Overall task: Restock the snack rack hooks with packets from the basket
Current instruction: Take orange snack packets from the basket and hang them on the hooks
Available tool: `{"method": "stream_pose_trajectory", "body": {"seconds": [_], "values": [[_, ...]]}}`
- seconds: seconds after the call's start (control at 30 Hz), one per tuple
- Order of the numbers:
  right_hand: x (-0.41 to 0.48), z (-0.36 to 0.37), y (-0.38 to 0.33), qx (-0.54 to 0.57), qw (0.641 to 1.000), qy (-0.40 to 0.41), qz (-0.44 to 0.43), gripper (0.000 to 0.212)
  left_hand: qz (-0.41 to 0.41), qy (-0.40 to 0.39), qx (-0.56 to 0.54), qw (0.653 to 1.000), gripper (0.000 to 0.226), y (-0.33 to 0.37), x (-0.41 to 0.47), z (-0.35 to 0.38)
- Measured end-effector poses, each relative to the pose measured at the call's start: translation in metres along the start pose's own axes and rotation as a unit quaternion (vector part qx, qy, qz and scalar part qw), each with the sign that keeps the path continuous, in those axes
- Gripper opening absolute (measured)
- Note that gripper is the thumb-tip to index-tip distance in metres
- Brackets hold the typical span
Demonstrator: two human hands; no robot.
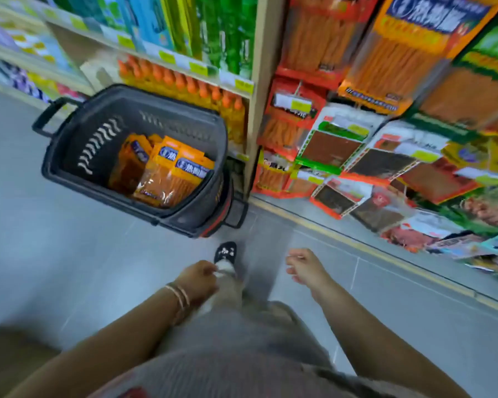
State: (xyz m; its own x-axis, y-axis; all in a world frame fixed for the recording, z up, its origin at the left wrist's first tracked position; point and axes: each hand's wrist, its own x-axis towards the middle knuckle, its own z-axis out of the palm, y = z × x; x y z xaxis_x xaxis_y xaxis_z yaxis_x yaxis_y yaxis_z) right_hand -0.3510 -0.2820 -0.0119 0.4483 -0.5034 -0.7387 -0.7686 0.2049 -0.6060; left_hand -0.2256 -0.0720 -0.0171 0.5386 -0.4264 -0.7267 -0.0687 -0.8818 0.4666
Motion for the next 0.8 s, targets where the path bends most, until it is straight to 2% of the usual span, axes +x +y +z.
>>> {"method": "stream_pose_trajectory", "body": {"seconds": [0.03,0.1,0.17,0.23,0.3,0.43,0.6,0.7,0.8], "values": [[-0.003,0.011,0.014,-0.033,0.998,-0.039,0.030,0.009,-0.013,-0.016,0.004,1.000,0.030,-0.014,-0.005,0.002],[-0.004,0.030,0.036,-0.101,0.987,-0.109,0.055,0.026,-0.042,-0.004,-0.020,0.999,0.025,-0.036,-0.008,-0.004],[-0.001,0.047,0.042,-0.172,0.973,-0.144,0.049,0.040,-0.068,0.029,-0.093,0.993,0.019,-0.057,-0.008,-0.017],[0.005,0.064,0.031,-0.251,0.954,-0.161,0.039,0.038,-0.110,0.046,-0.142,0.983,0.019,-0.078,-0.005,-0.032],[0.015,0.084,0.008,-0.285,0.943,-0.170,0.031,0.029,-0.144,0.033,-0.169,0.974,0.021,-0.099,0.004,-0.050],[0.044,0.138,-0.059,-0.221,0.964,-0.144,-0.003,0.014,-0.170,0.040,-0.242,0.954,0.022,-0.130,0.031,-0.105],[0.088,0.217,-0.164,-0.099,0.987,-0.112,-0.056,0.014,-0.135,-0.003,-0.286,0.949,0.020,-0.149,0.080,-0.212],[0.120,0.258,-0.208,-0.029,0.995,-0.086,-0.034,0.011,-0.082,-0.058,-0.265,0.959,0.021,-0.151,0.108,-0.273],[0.159,0.290,-0.228,0.003,0.998,-0.064,0.001,0.016,-0.051,-0.056,-0.276,0.958,0.020,-0.146,0.145,-0.317]]}}
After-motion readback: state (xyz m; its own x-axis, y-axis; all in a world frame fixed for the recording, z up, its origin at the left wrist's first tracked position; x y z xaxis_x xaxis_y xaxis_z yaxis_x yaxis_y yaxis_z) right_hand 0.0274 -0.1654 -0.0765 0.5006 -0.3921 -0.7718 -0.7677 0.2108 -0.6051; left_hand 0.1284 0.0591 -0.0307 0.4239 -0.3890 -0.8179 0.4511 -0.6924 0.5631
